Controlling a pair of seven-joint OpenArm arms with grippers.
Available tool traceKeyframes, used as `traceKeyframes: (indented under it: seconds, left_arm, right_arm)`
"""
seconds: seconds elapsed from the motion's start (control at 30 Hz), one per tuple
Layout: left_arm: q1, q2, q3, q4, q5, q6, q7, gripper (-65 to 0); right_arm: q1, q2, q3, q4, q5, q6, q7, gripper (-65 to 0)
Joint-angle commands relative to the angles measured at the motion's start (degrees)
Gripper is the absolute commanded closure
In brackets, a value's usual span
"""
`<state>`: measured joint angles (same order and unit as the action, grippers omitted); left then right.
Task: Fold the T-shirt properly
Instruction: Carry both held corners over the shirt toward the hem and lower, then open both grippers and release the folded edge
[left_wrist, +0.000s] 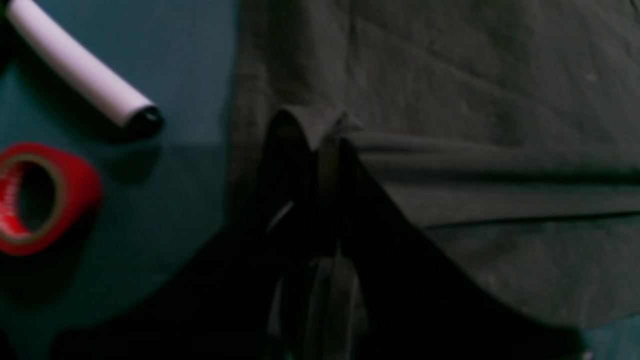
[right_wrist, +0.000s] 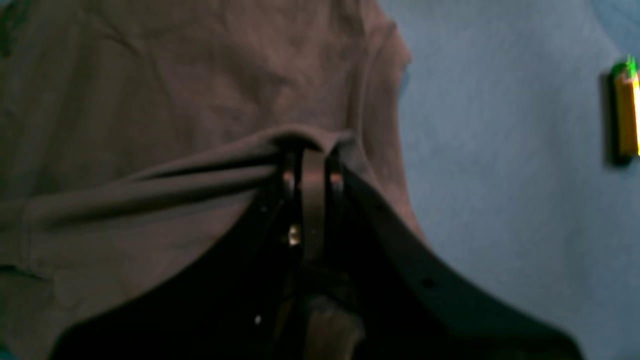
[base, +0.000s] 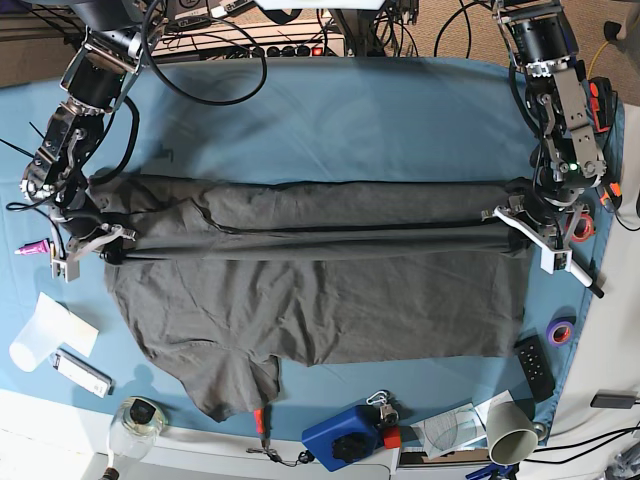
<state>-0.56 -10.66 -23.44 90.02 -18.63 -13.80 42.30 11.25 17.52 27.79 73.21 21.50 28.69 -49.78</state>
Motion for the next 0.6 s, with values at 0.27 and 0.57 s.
traceKeyframes:
  seconds: [0.27, 0.57]
  left_arm:
    - [-4.6, -0.8, -0.3, -1.0, 0.0, -0.2, -1.4, 0.0]
    - [-4.7, -0.8, -0.3, -1.0, 0.0, -0.2, -0.8, -11.2]
  right_arm:
    - [3.1, 1.2, 0.4, 0.2, -0.6, -0.2, 3.7, 0.0]
    - [3.5, 1.4, 0.4, 0.2, -0.6, 1.3, 3.7, 0.0]
